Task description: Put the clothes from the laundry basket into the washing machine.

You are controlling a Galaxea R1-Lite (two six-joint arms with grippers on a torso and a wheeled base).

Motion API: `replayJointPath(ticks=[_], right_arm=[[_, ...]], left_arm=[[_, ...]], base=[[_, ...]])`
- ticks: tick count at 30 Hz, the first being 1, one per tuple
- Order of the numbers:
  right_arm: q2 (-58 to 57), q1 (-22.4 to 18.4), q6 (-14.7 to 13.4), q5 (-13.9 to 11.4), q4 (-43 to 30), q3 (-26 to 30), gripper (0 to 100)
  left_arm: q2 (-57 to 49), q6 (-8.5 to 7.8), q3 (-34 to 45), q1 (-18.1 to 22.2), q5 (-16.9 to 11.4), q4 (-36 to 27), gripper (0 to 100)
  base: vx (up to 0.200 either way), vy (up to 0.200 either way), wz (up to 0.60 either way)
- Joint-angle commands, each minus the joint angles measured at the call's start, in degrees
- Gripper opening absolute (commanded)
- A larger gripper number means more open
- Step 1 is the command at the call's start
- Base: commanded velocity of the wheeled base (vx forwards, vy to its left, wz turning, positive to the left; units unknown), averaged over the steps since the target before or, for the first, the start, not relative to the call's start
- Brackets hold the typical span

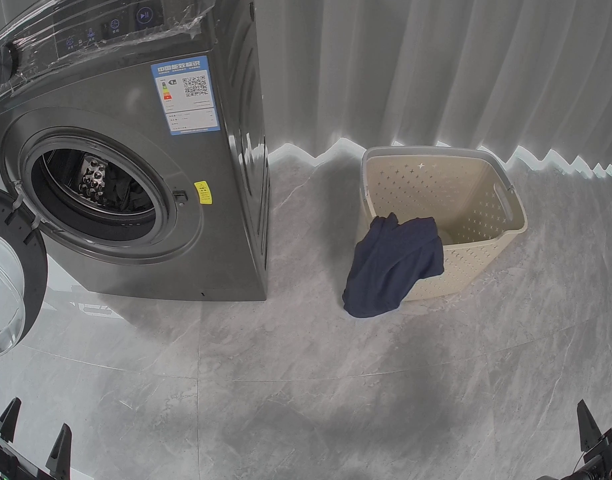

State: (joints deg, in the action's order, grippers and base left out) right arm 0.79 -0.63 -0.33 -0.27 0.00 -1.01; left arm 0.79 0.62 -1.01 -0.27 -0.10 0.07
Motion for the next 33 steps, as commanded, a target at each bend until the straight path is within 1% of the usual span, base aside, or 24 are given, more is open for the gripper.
replayJointPath(ticks=[1,10,18,21,30,33], right_arm=[[-0.8,0.0,0.0,0.0,0.0,1.0,100],[-0.8,0.0,0.0,0.0,0.0,1.0,100],[-0.8,0.0,0.0,-0.1,0.0,1.0,100],[-0.8,0.0,0.0,-0.1,0.0,1.0,100],[-0.8,0.0,0.1,0.0,0.0,1.0,100],[-0.8,0.0,0.0,-0.1,0.0,1.0,100]], left_arm=[[-0.3,-0.01,0.9,0.0,0.0,0.0,100],[-0.3,-0.09,0.9,0.1,0.0,0.0,100],[-0.3,0.26,0.9,0.1,0.2,0.0,100],[-0.3,0.08,0.9,0.0,0.2,0.0,100],[-0.3,0.08,0.9,0.1,0.1,0.0,100],[-0.3,0.35,0.9,0.1,0.1,0.0,100]], base=[[0.000,0.000,0.00],[0.000,0.000,0.00],[0.000,0.000,0.00],[0.200,0.000,0.00],[0.000,0.000,0.00],[0.000,0.000,0.00]])
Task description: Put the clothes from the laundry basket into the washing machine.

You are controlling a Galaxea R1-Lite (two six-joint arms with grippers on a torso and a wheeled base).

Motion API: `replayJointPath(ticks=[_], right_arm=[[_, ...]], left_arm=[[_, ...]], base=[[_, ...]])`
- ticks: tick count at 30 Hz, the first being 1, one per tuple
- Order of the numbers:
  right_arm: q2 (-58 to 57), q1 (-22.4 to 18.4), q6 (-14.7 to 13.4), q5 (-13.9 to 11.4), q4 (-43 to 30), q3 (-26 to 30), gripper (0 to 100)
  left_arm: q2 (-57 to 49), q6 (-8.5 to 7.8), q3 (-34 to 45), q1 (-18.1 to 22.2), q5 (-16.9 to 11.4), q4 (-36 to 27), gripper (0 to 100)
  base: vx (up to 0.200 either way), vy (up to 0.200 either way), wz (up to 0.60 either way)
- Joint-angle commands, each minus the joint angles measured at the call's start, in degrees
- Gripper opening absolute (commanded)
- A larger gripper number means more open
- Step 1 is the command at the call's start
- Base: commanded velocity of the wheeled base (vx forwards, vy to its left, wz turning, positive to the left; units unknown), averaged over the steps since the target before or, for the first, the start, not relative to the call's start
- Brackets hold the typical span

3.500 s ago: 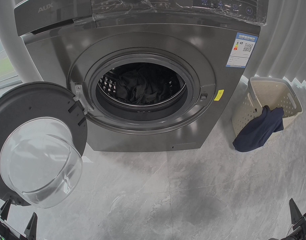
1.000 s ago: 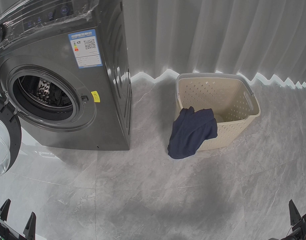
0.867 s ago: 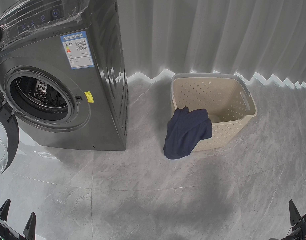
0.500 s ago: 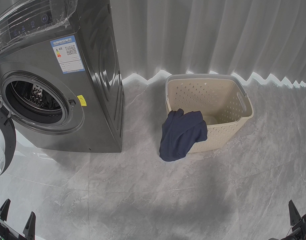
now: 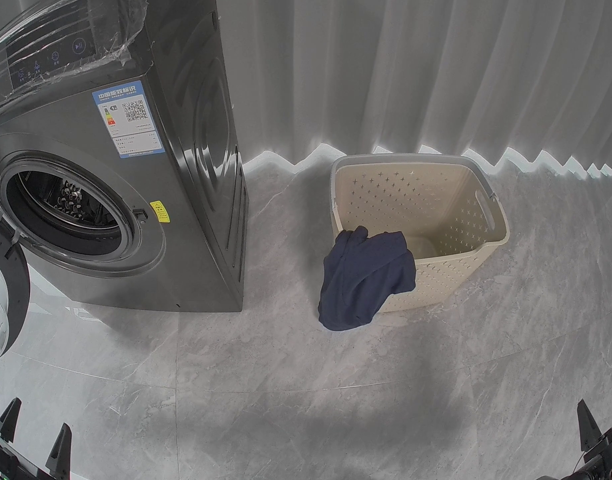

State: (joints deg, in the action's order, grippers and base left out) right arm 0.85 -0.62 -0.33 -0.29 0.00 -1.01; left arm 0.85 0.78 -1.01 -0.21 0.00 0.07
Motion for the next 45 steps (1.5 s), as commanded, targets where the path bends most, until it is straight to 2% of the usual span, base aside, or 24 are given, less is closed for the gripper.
replayJointPath(ticks=[1,12,24,33,45], right_arm=[[-0.9,0.0,0.0,-0.1,0.0,1.0,100],[-0.9,0.0,0.0,-0.1,0.0,1.0,100],[-0.9,0.0,0.2,-0.3,-0.2,0.9,100],[-0.9,0.0,-0.1,-0.1,-0.1,1.0,100],[-0.9,-0.1,0.0,-0.2,0.0,1.0,100]], left_arm=[[-0.3,0.36,0.9,0.0,0.0,0.0,100],[-0.3,0.27,0.9,0.0,0.0,0.0,100],[-0.3,0.27,0.9,0.0,0.0,0.0,100],[-0.3,0.19,0.9,0.0,0.0,0.0,100],[-0.3,0.36,0.9,-0.1,0.0,0.0,100]], base=[[0.000,-0.200,0.00],[0.000,-0.200,0.00],[0.000,0.000,0.00],[0.200,0.000,0.00],[0.000,0.000,0.00]])
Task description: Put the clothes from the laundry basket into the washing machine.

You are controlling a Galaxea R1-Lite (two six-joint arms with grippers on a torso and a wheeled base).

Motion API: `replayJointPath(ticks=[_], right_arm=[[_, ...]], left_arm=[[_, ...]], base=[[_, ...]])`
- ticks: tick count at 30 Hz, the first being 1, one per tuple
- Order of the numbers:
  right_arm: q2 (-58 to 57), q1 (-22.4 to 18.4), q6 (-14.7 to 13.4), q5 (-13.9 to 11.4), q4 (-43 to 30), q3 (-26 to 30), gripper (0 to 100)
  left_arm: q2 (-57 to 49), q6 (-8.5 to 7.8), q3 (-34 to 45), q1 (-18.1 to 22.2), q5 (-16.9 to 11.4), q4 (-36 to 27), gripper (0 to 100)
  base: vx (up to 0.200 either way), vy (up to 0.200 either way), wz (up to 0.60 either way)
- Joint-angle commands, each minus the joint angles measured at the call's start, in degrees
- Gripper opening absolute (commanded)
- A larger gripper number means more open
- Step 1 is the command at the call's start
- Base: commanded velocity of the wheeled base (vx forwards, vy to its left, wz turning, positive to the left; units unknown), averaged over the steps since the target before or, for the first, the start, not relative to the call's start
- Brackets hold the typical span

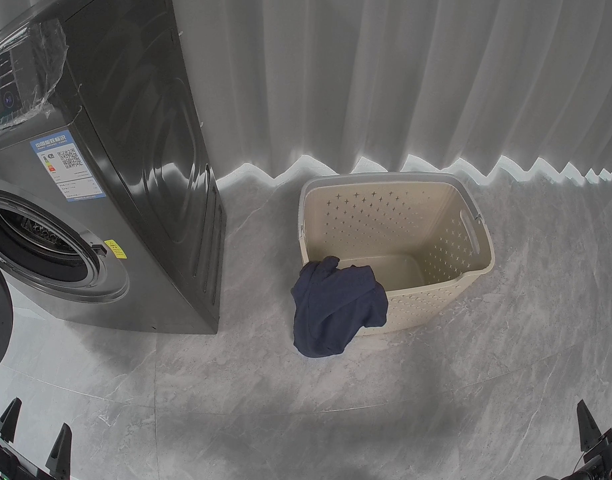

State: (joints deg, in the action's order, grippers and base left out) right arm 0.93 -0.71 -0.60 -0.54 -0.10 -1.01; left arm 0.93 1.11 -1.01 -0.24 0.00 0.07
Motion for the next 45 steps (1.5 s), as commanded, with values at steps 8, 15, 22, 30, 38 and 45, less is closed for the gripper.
replayJointPath(ticks=[8,15,22,30,38,45], right_arm=[[16.3,1.1,-4.6,-1.1,0.4,-17.3,100],[47.3,7.7,-10.7,-6.8,7.9,-14.5,100],[67.8,21.0,-20.4,-0.9,28.0,-12.3,100],[84.1,28.7,-27.9,5.9,43.3,-13.8,100],[92.6,29.4,-28.2,6.2,44.8,-20.4,100],[98.4,30.8,-28.6,9.1,45.1,-25.7,100]], left_arm=[[-0.4,0.03,0.9,0.0,0.0,0.0,100],[-0.4,0.03,0.9,0.0,0.0,0.0,100],[-0.4,-0.05,0.9,0.0,0.0,0.0,100],[-0.4,-0.05,0.9,0.0,0.0,0.0,100],[-0.4,0.03,0.9,0.0,0.0,-0.1,100],[-0.4,0.03,0.9,0.0,0.0,-0.1,100]], base=[[0.000,0.000,0.00],[0.000,0.000,0.00],[0.000,0.000,0.00],[0.000,0.000,0.00],[0.000,0.000,0.00],[0.000,0.000,0.00]])
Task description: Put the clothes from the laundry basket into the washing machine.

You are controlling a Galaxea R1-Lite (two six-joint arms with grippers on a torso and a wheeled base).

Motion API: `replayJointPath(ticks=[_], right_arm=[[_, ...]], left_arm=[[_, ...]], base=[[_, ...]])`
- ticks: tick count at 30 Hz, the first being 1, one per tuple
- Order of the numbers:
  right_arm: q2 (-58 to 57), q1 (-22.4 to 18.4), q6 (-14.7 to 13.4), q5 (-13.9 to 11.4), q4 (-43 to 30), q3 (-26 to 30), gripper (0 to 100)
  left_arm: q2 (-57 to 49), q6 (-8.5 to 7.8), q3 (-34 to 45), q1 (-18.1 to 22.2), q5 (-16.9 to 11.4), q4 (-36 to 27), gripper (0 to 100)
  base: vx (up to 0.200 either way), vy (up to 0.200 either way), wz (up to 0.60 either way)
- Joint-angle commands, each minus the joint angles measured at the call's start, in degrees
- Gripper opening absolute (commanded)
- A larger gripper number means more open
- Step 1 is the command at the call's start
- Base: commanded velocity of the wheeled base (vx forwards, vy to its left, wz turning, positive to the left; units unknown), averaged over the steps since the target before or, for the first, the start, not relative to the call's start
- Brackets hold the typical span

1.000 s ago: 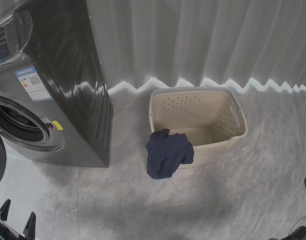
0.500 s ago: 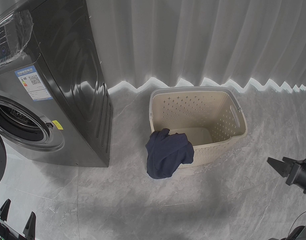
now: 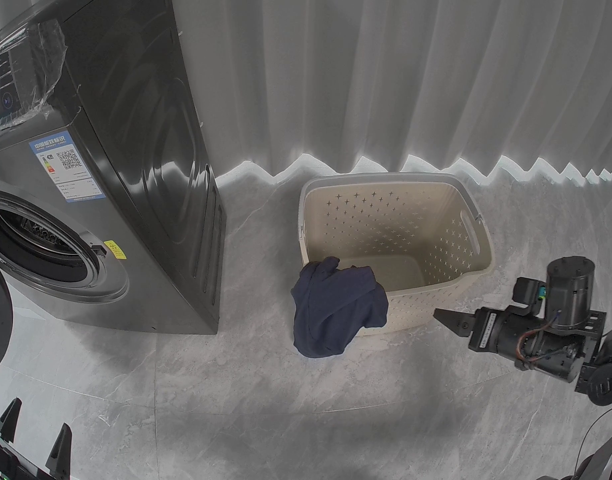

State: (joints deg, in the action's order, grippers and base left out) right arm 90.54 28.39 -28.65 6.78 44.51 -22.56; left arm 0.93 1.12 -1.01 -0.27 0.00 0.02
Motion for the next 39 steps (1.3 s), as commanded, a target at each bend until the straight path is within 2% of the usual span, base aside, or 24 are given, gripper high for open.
replayJointPath(ticks=[1,4,10,11,15,26,29,33,39], right_arm=[[8.9,1.8,-0.5,1.7,0.5,-4.2,100],[10.0,4.2,-0.4,1.8,0.5,-6.4,100],[15.6,5.1,-0.3,2.1,1.4,-10.5,100],[17.7,5.6,-0.1,2.4,3.5,-11.1,100],[21.0,6.3,0.5,2.4,7.1,-11.4,100],[25.8,9.2,0.1,2.4,7.3,-14.8,100],[28.2,10.1,-0.4,2.3,9.7,-15.2,100],[33.6,9.8,0.3,2.3,15.6,-17.0,100],[38.3,9.8,0.3,2.0,16.0,-21.4,100]], left_arm=[[-0.4,0.02,0.9,0.0,0.0,0.0,100],[-0.4,0.11,0.9,-0.1,0.0,0.0,100],[-0.3,0.02,0.9,-0.1,0.0,0.0,100],[-0.3,0.11,0.9,-0.1,0.0,0.0,100],[-0.3,0.11,0.9,-0.1,0.0,0.0,100],[-0.3,0.11,0.9,-0.1,0.0,0.0,100],[-0.3,0.02,0.9,-0.1,0.0,0.0,100],[-0.3,0.11,0.9,-0.1,0.0,0.0,100],[-0.3,0.20,0.9,-0.1,0.0,0.0,100]], base=[[0.000,0.000,0.00],[0.000,0.000,0.00],[0.000,0.000,0.00],[0.000,0.000,0.00],[0.000,0.000,0.00],[0.000,0.000,0.00],[0.000,0.000,0.00],[0.000,0.000,0.00],[0.000,0.000,0.00]])
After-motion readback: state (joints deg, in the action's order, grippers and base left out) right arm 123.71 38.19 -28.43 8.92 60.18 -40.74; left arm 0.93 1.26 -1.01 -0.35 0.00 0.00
